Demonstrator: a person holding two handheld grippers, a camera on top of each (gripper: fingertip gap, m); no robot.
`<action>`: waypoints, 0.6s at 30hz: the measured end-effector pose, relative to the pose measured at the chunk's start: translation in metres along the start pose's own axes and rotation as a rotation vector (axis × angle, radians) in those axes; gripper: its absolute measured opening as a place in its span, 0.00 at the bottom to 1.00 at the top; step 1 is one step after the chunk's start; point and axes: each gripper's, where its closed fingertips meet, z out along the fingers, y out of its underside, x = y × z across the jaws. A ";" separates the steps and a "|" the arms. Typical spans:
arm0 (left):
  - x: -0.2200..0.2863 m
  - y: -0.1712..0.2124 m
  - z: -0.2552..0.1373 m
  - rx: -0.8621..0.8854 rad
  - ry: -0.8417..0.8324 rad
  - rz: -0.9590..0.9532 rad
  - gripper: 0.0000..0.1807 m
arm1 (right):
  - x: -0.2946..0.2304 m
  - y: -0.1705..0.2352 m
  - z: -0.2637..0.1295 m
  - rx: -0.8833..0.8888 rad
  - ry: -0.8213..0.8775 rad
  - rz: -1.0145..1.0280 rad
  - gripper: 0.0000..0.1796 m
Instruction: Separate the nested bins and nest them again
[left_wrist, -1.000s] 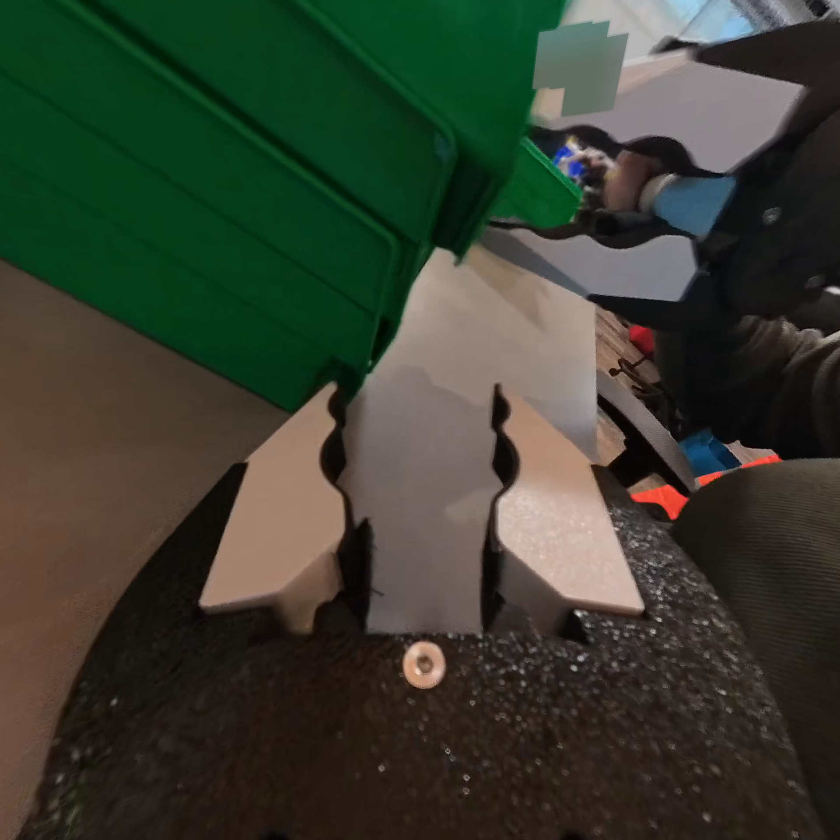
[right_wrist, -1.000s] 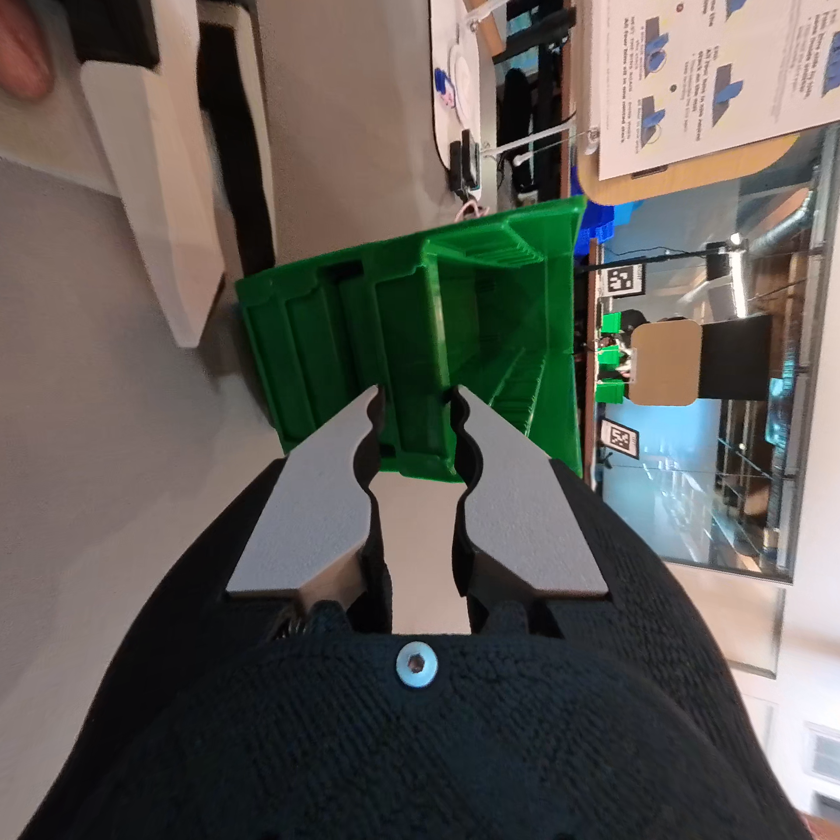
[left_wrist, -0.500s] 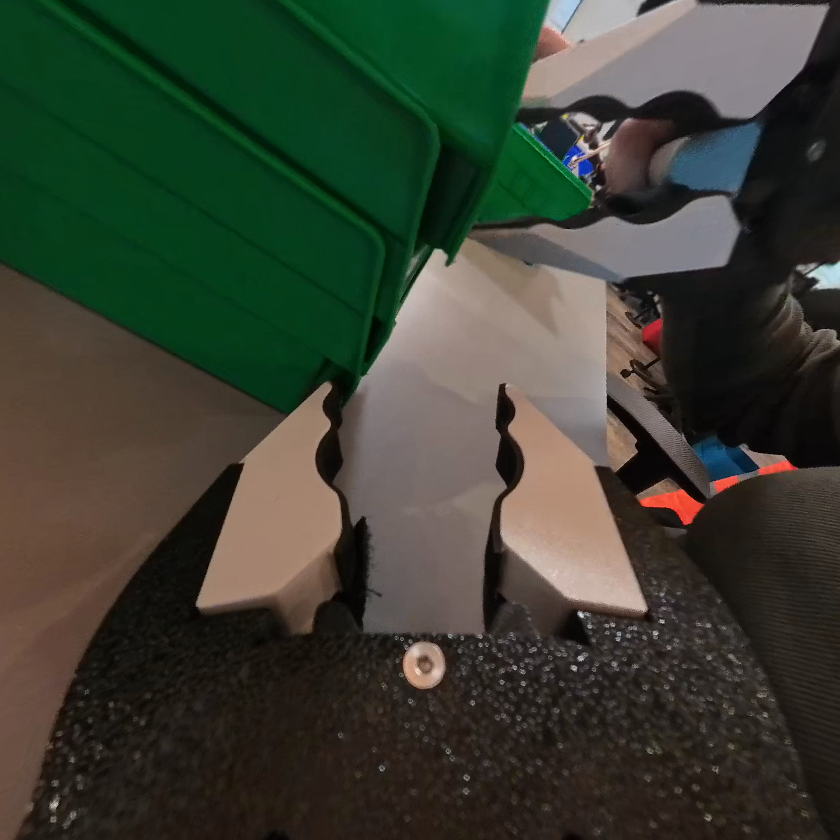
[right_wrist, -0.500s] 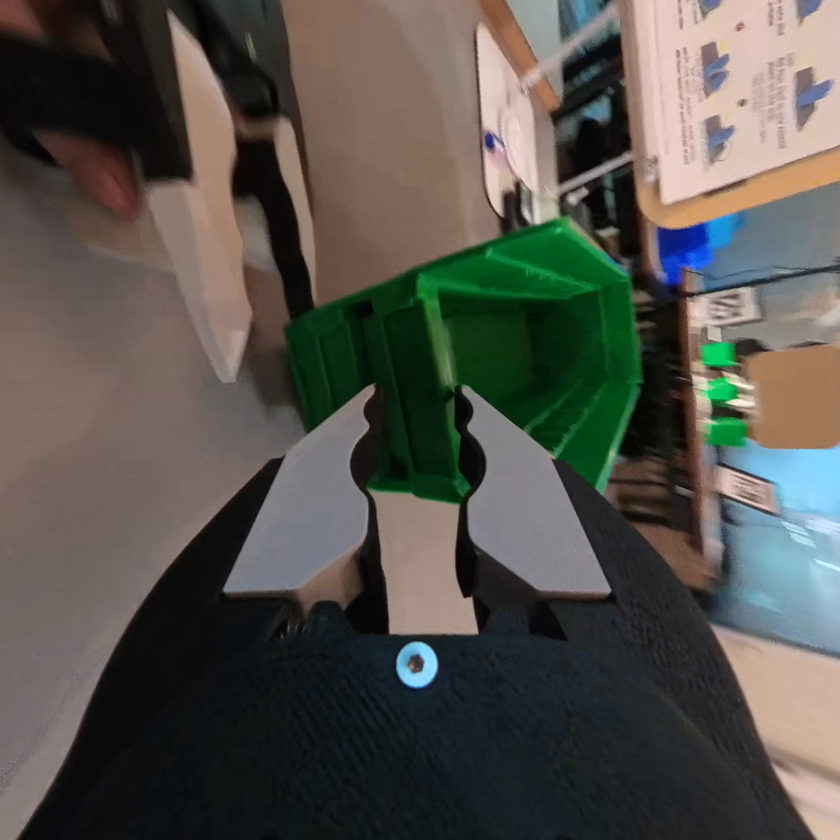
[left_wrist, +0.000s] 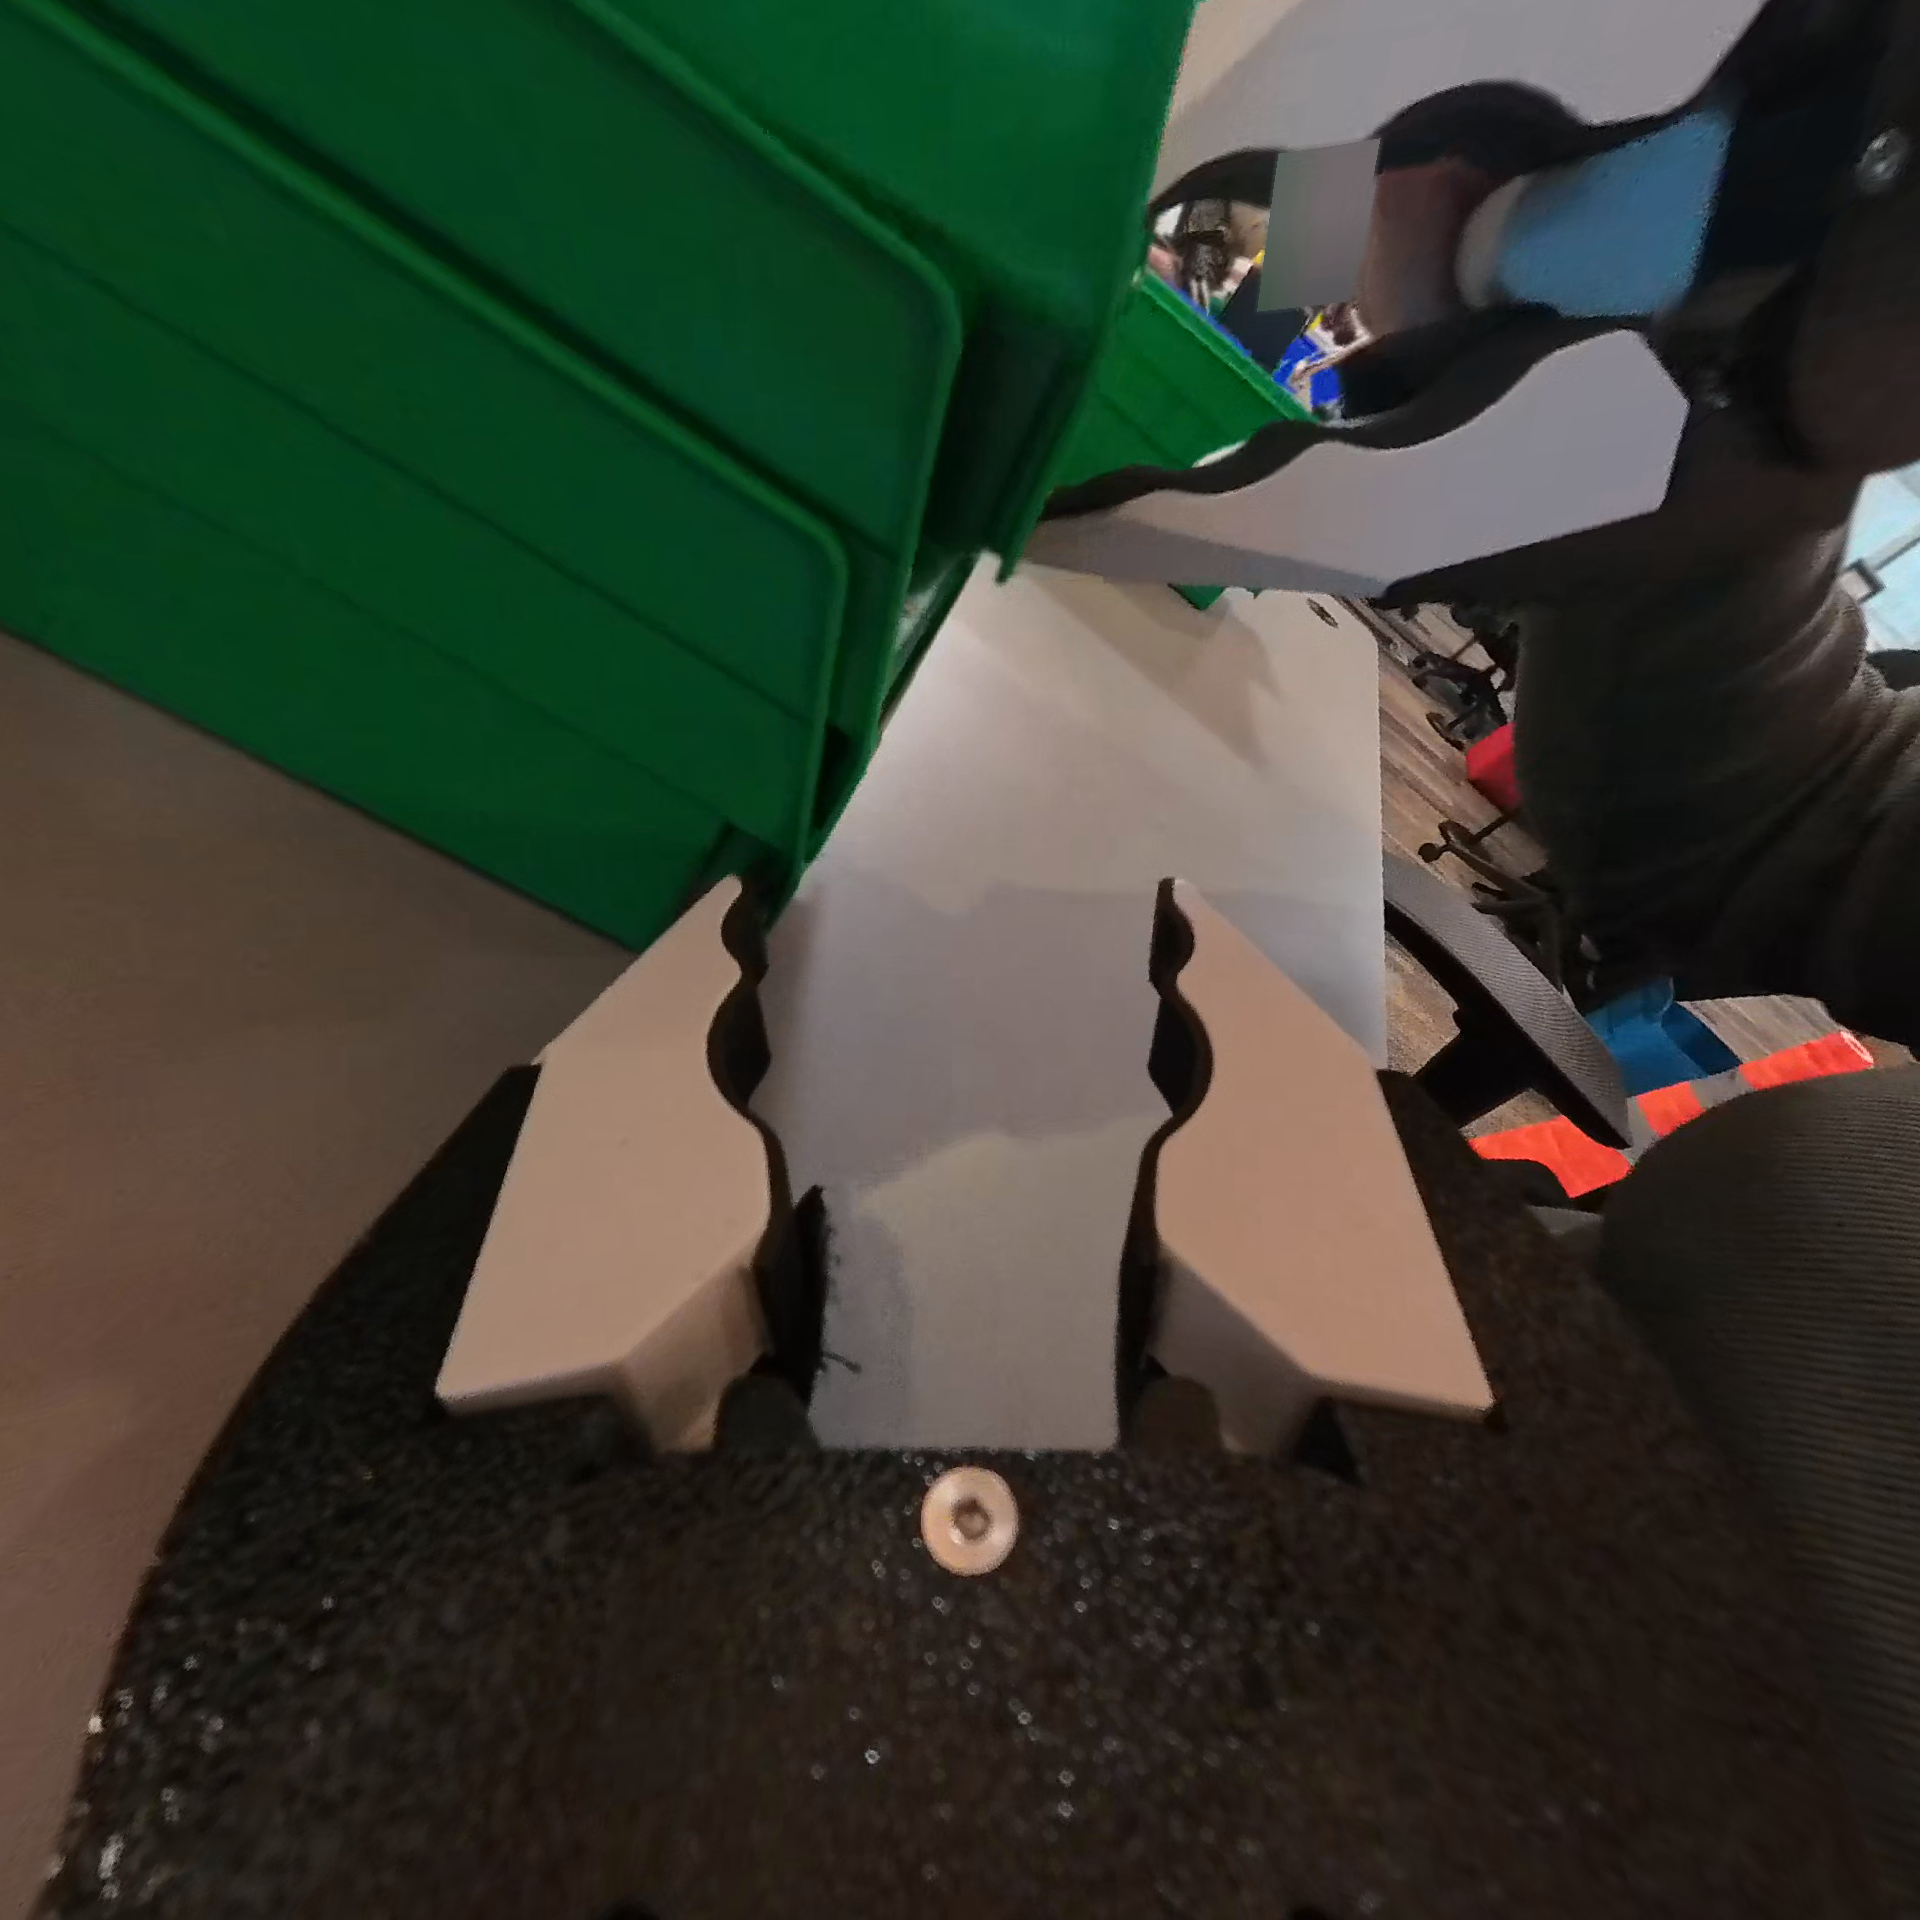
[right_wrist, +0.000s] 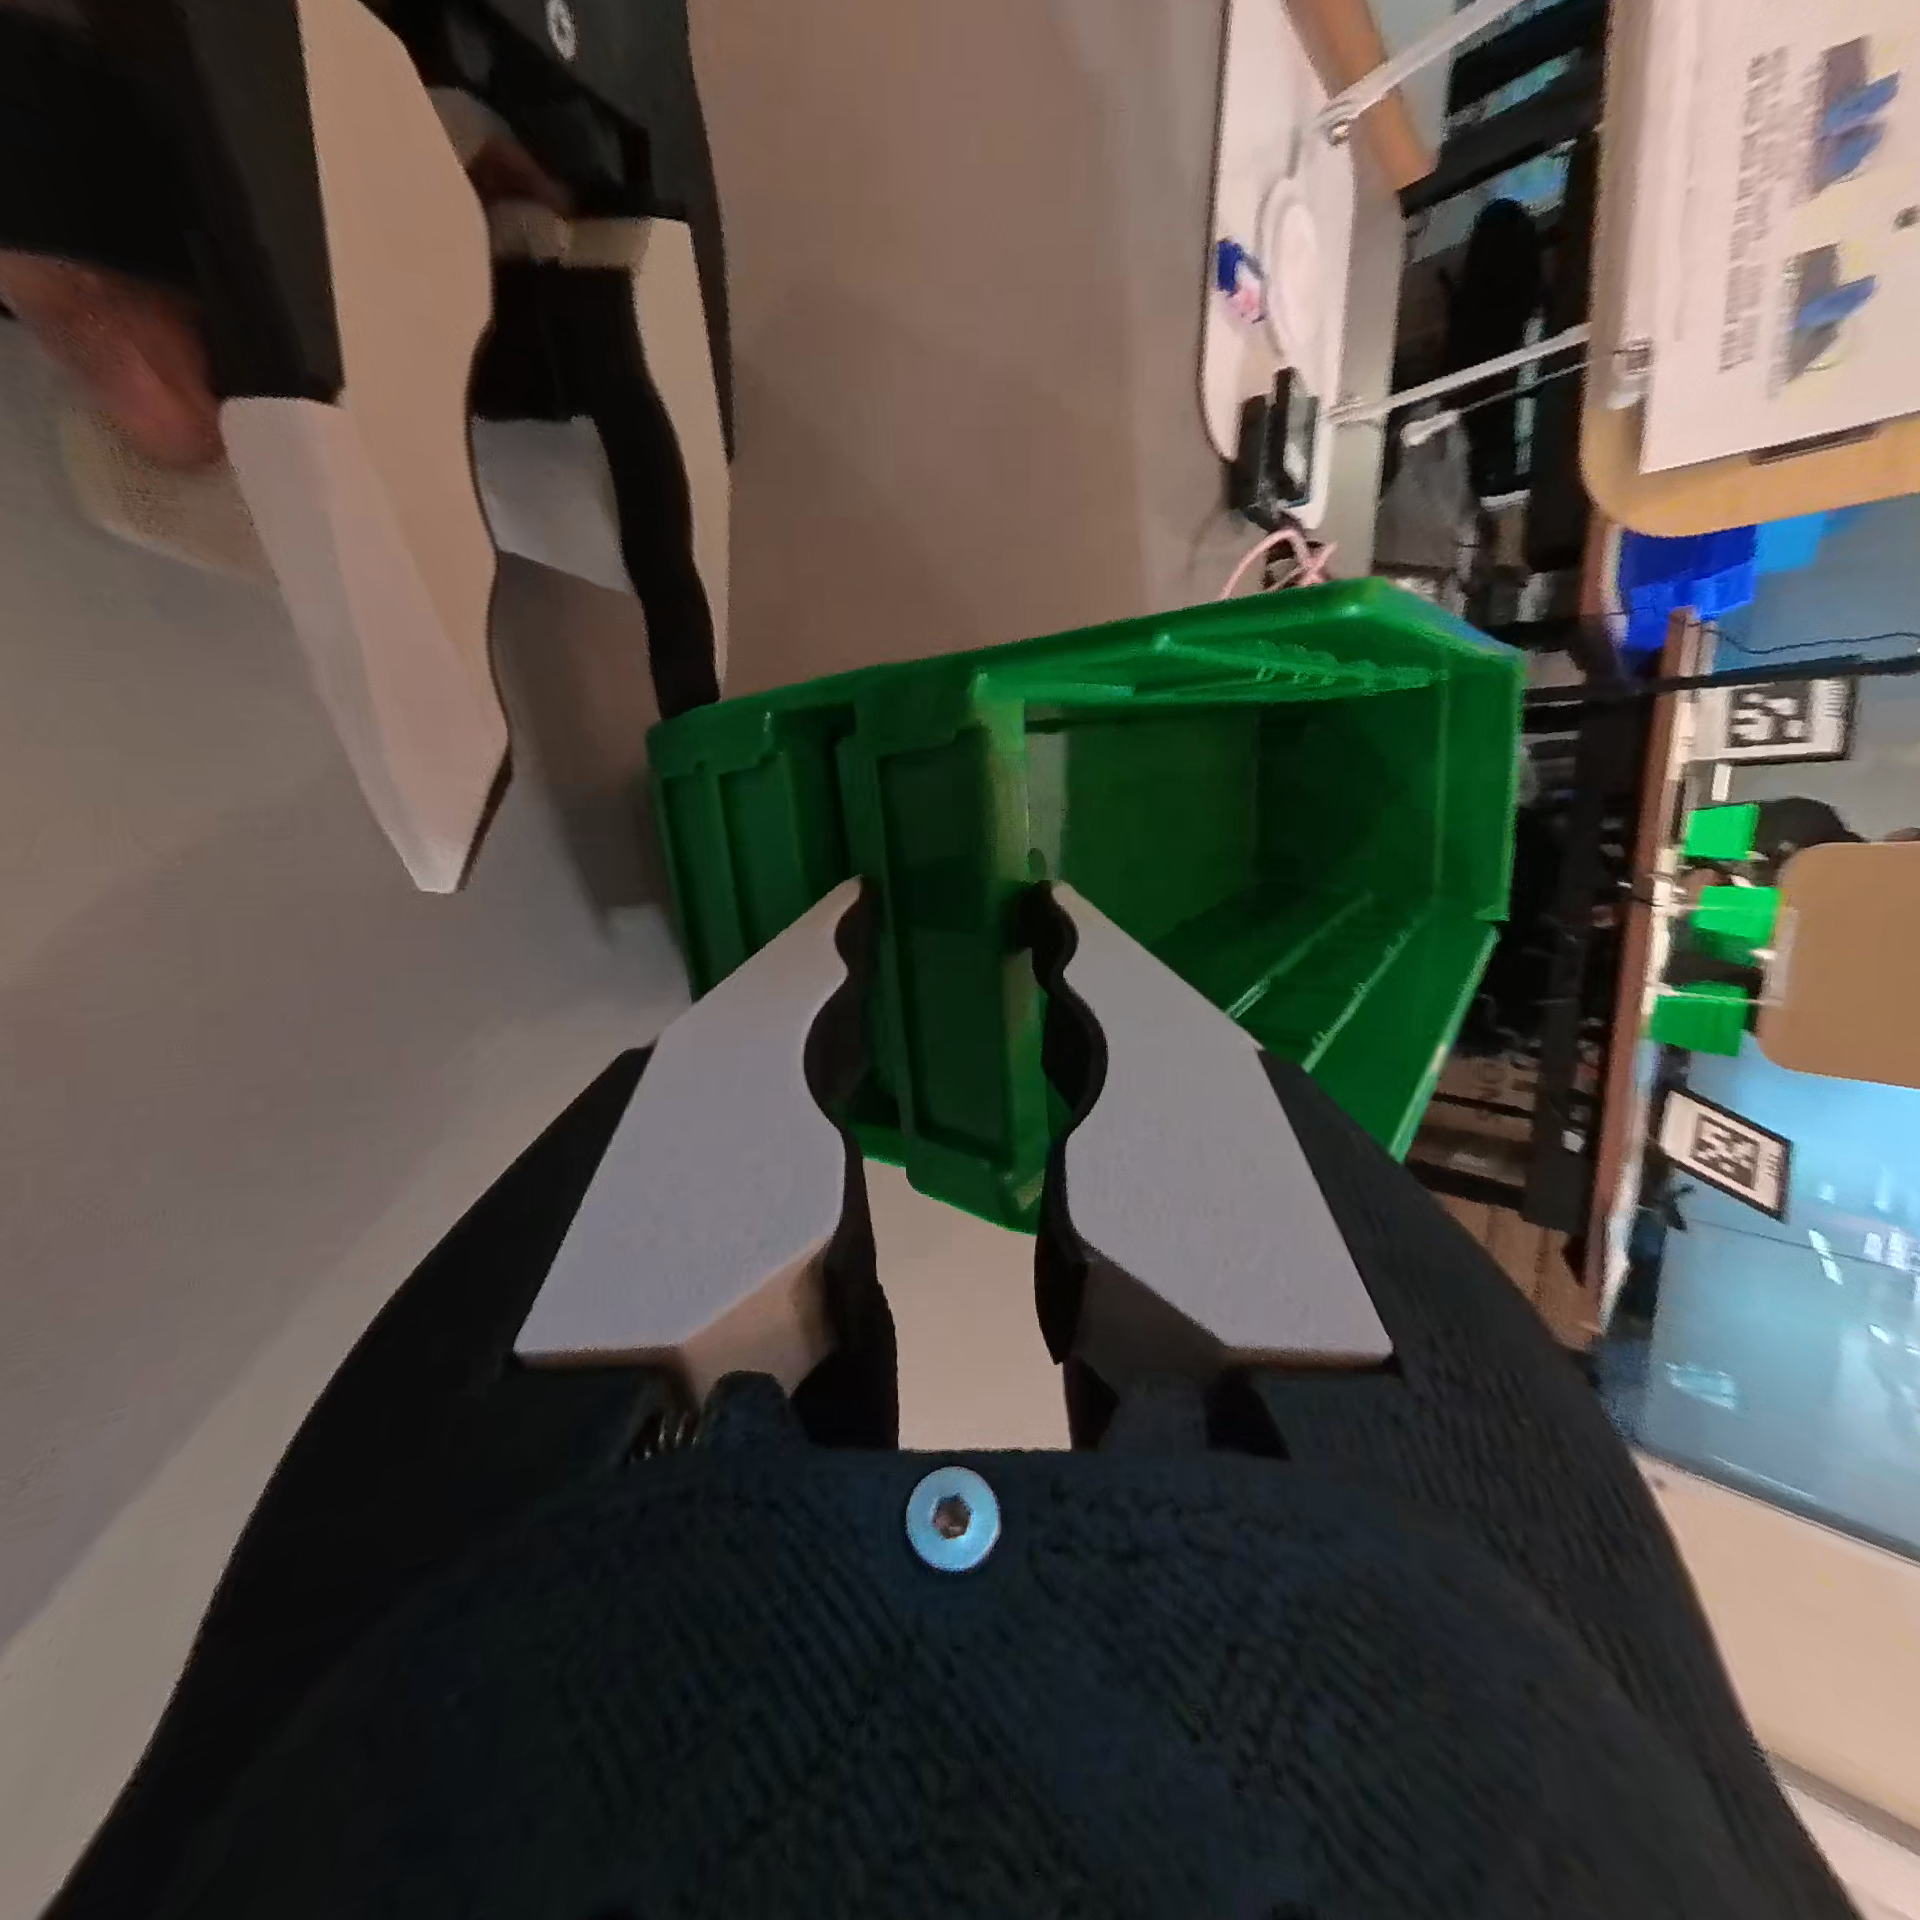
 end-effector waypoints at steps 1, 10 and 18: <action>0.000 0.000 0.000 0.003 0.002 -0.002 0.41 | 0.002 -0.001 -0.002 0.000 0.036 -0.006 0.16; 0.002 0.001 0.000 -0.007 0.011 -0.006 0.40 | -0.005 0.003 0.003 -0.048 0.115 -0.087 0.16; 0.002 0.000 0.001 0.004 0.012 -0.015 0.42 | -0.012 0.006 0.012 -0.048 0.094 0.004 0.17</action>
